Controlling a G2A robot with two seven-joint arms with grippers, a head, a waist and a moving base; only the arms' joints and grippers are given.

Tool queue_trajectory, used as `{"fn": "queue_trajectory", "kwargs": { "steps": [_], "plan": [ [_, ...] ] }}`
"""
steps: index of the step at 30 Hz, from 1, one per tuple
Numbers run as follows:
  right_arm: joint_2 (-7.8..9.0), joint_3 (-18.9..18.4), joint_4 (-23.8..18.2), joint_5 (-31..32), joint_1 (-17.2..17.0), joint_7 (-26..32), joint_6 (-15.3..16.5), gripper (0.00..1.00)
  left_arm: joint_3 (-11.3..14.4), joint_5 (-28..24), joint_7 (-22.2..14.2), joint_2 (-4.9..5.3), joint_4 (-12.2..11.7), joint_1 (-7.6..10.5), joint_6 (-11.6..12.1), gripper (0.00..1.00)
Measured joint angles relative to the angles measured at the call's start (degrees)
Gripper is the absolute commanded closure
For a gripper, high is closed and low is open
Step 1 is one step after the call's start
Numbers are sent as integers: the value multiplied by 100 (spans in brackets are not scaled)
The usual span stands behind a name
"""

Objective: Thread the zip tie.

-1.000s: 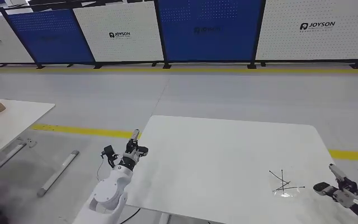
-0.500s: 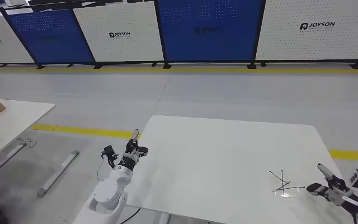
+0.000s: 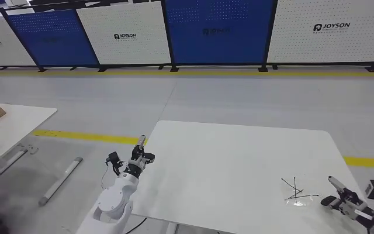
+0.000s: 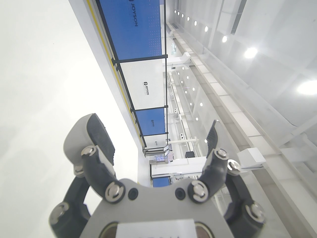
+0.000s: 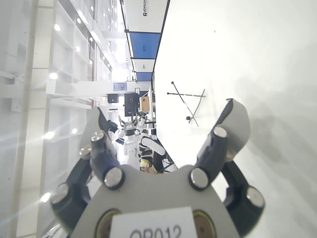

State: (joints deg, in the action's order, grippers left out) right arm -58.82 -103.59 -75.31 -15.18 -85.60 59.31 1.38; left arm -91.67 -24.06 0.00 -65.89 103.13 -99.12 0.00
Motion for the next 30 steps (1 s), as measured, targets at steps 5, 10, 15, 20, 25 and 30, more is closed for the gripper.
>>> {"fn": "queue_trajectory", "kwargs": {
  "steps": [5, 10, 15, 20, 25, 30],
  "plan": [
    [29, 16, 14, 58, -3, 12, -1, 53, 0, 0, 0, 0, 0, 0, 0, 0],
    [64, 69, 63, 220, 15, 75, -57, 65, 0, 0, 0, 0, 0, 0, 0, 0],
    [108, 132, 46, 459, 47, 159, -103, 65, 0, 0, 0, 0, 0, 0, 0, 0],
    [136, 198, 4, 594, 52, 139, -165, 68, 0, 0, 0, 0, 0, 0, 0, 0],
    [157, 254, 11, 647, 65, 131, -190, 69, 0, 0, 0, 0, 0, 0, 0, 0],
    [181, 308, -6, 763, 65, 66, -231, 73, 0, 0, 0, 0, 0, 0, 0, 0]
  ]
}}
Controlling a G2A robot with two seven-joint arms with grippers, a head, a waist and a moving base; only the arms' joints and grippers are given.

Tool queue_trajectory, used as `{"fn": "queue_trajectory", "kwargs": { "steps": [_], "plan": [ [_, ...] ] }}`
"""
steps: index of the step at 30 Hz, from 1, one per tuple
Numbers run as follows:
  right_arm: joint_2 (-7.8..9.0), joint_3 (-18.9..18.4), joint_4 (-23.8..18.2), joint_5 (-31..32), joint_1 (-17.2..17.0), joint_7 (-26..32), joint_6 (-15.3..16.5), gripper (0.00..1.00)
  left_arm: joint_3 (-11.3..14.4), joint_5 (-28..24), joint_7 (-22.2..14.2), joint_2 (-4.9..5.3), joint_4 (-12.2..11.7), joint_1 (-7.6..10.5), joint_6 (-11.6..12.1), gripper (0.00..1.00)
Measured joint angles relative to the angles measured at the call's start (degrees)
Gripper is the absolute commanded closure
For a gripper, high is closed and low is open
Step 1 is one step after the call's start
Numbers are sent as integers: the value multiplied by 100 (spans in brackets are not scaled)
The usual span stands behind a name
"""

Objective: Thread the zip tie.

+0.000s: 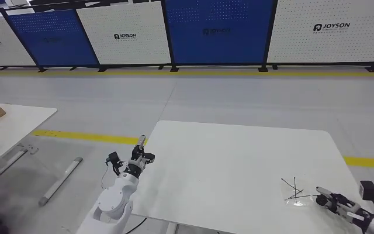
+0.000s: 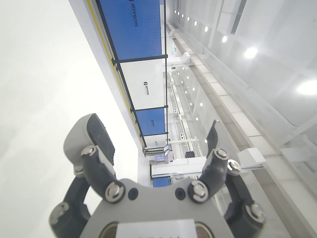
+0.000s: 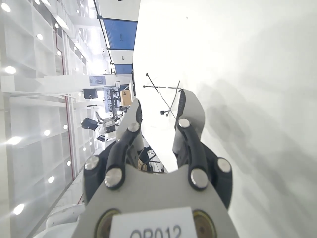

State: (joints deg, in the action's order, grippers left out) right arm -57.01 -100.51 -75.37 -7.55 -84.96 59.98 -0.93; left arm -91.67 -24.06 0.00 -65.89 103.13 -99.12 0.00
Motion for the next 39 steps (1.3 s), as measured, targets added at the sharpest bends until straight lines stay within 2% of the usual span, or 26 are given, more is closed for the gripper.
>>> {"fn": "queue_trajectory", "kwargs": {
  "steps": [4, 8, 13, 15, 17, 21, 26, 30, 33, 38, 39],
  "plan": [
    [15, 28, -35, 31, 3, -57, -40, 78, 0, 0, 0, 0, 0, 0, 0, 0],
    [32, 66, -79, 80, 3, -79, -82, 76, 0, 0, 0, 0, 0, 0, 0, 0],
    [50, 119, -101, 129, -3, -84, -94, 79, 0, 0, 0, 0, 0, 0, 0, 0],
    [59, 135, -92, 135, 3, -67, -92, 88, 0, 0, 0, 0, 0, 0, 0, 0],
    [65, 151, -84, 139, 10, -79, -89, 88, 0, 0, 0, 0, 0, 0, 0, 0],
    [77, 180, -74, 139, 29, -109, -109, 100, 0, 0, 0, 0, 0, 0, 0, 0],
    [92, 182, -77, 78, 30, -136, -91, 100, 0, 0, 0, 0, 0, 0, 0, 0],
    [98, 110, -90, -156, -35, -118, 84, 100, 0, 0, 0, 0, 0, 0, 0, 0],
    [88, 1, -70, -561, -111, -115, 347, 100, 0, 0, 0, 0, 0, 0, 0, 0],
    [27, -254, 108, -1815, -286, -122, 936, 100, 0, 0, 0, 0, 0, 0, 0, 0],
    [24, -268, 137, -1980, -303, -47, 961, 100, 0, 0, 0, 0, 0, 0, 0, 0]
  ]
}}
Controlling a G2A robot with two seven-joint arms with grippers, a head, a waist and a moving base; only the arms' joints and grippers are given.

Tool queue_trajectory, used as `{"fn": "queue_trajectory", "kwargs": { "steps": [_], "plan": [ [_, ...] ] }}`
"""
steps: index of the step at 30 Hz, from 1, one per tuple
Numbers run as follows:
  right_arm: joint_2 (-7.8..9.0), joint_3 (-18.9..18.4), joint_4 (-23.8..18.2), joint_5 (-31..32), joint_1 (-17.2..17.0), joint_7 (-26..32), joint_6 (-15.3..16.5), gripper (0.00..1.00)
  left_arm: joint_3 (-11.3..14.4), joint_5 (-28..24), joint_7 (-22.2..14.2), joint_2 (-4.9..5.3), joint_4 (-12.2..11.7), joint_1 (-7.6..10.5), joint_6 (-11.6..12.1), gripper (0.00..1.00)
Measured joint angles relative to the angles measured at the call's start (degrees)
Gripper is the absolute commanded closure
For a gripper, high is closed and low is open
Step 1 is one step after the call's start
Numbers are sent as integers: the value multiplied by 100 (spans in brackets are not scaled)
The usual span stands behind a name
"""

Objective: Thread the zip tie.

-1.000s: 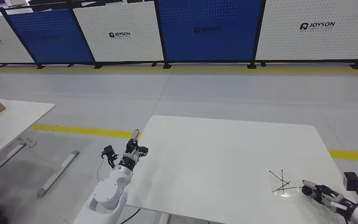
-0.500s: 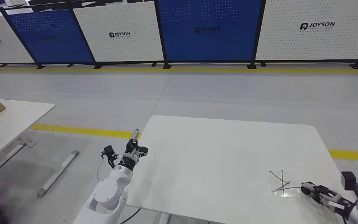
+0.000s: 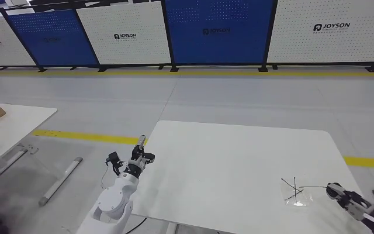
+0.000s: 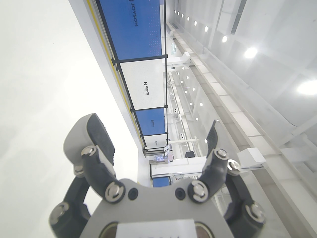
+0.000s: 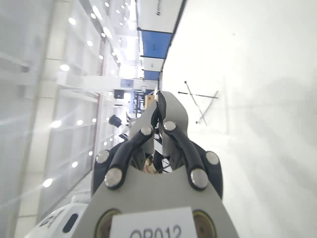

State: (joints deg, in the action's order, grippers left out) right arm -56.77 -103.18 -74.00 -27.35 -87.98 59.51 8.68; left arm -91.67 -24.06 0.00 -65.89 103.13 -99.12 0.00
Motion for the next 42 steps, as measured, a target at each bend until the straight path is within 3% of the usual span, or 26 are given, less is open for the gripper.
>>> {"fn": "queue_trajectory", "kwargs": {
  "steps": [13, 16, 19, 23, 27, 42],
  "plan": [
    [1, 1, 11, -49, -1, 45, -17, 100, 0, 0, 0, 0, 0, 0, 0, 0],
    [-30, 33, -134, -88, -89, -198, 108, 100, 0, 0, 0, 0, 0, 0, 0, 0],
    [-95, 31, -548, -472, -438, -586, 434, 100, 0, 0, 0, 0, 0, 0, 0, 0],
    [-239, 135, -1446, -758, -1121, -1644, 1083, 100, 0, 0, 0, 0, 0, 0, 0, 0],
    [-317, 324, -2155, -506, -1463, -2334, 1082, 100, 0, 0, 0, 0, 0, 0, 0, 0],
    [-341, 375, -2191, -535, -1442, -2534, 1062, 100, 0, 0, 0, 0, 0, 0, 0, 0]
  ]
}}
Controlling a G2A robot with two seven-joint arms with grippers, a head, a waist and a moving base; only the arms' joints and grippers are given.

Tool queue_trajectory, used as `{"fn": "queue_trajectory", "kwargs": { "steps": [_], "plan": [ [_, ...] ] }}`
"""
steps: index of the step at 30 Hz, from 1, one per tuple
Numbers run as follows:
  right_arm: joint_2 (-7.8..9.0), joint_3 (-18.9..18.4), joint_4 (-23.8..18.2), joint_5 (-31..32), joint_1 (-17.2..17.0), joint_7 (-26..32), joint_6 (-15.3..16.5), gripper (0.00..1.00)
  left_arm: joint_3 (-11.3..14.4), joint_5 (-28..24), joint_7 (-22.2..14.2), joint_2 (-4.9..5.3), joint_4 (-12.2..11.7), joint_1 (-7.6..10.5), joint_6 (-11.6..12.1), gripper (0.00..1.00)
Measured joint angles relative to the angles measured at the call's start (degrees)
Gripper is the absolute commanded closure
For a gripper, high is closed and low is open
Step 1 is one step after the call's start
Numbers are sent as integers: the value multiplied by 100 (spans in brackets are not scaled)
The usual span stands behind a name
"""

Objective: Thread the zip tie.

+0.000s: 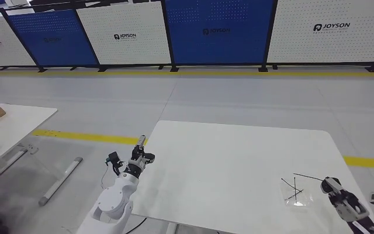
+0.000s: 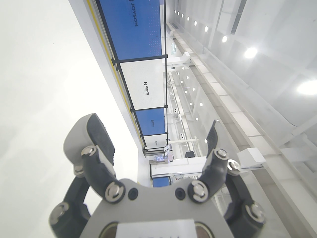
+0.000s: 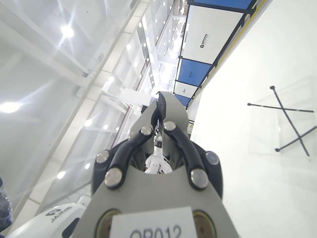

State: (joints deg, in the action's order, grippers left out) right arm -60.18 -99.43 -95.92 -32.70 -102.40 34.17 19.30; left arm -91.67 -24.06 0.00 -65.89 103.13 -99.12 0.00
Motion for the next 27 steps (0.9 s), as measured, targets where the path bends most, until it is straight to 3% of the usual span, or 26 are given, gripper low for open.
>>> {"fn": "queue_trajectory", "kwargs": {
  "steps": [4, 8, 27],
  "plan": [
    [-88, 154, -393, 180, -11, -765, 18, 100, 0, 0, 0, 0, 0, 0, 0, 0],
    [-180, 477, -811, 950, 33, -1319, 18, 100, 0, 0, 0, 0, 0, 0, 0, 0],
    [-213, 605, -895, 1180, 101, -1532, 17, 100, 0, 0, 0, 0, 0, 0, 0, 0]
  ]
}}
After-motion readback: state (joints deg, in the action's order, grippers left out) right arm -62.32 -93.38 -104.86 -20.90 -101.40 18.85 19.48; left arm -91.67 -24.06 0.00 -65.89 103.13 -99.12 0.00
